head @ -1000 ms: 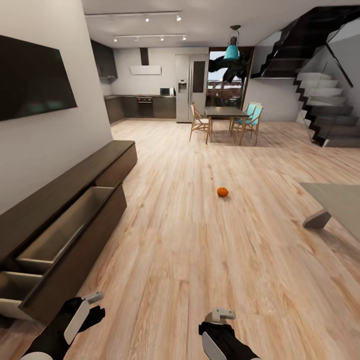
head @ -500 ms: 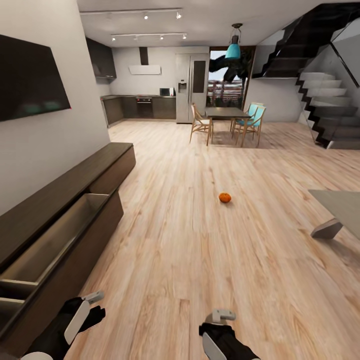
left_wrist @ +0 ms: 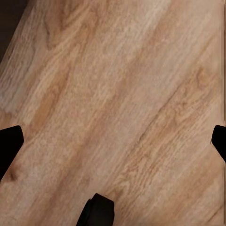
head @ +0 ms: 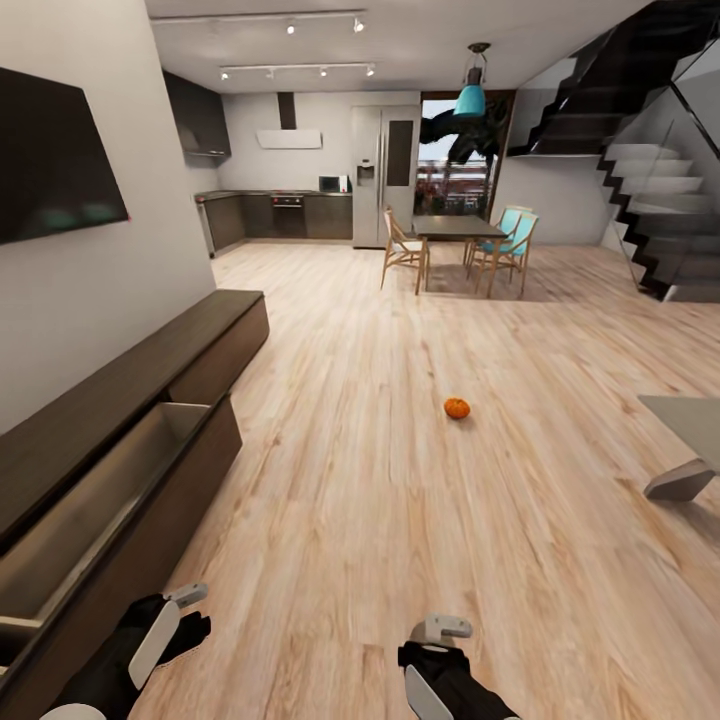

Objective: Place each of the two pumpkins and all three candles from the living room inside a cabinet in the living room (use any cabinet), then make sure every cabinet is closed, and position the cauldron so it is next to a table in the living room.

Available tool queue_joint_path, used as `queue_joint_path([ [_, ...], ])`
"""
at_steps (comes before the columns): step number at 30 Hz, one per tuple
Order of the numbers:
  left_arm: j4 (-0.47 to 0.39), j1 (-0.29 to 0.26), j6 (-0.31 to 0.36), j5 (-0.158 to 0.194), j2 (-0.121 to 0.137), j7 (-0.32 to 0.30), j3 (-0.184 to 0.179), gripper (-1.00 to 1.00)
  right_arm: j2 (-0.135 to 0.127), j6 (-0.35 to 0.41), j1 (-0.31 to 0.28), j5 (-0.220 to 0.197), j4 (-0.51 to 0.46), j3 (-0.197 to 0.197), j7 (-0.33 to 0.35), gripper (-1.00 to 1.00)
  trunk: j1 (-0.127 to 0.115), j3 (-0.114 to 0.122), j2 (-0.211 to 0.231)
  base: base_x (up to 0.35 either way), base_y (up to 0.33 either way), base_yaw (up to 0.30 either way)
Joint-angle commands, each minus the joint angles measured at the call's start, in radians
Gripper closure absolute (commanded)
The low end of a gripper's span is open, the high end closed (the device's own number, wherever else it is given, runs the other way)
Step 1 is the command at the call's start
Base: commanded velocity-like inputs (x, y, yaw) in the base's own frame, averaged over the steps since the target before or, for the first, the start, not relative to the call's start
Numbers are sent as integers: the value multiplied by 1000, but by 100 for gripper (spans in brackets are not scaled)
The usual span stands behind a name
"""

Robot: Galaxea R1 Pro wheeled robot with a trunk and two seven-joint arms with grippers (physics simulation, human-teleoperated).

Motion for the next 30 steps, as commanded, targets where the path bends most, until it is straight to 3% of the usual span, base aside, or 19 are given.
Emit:
queue_joint_path([
  [1,0,0,0,0,0,0,0,-100,0,-4,0,1,0,0,0,100,0,0,0,333,52,0],
  [30,0,0,0,-3,-2,1,-1,-100,0,-9,0,-6,0,-4,-3,100,0,0,0,333,4,0],
])
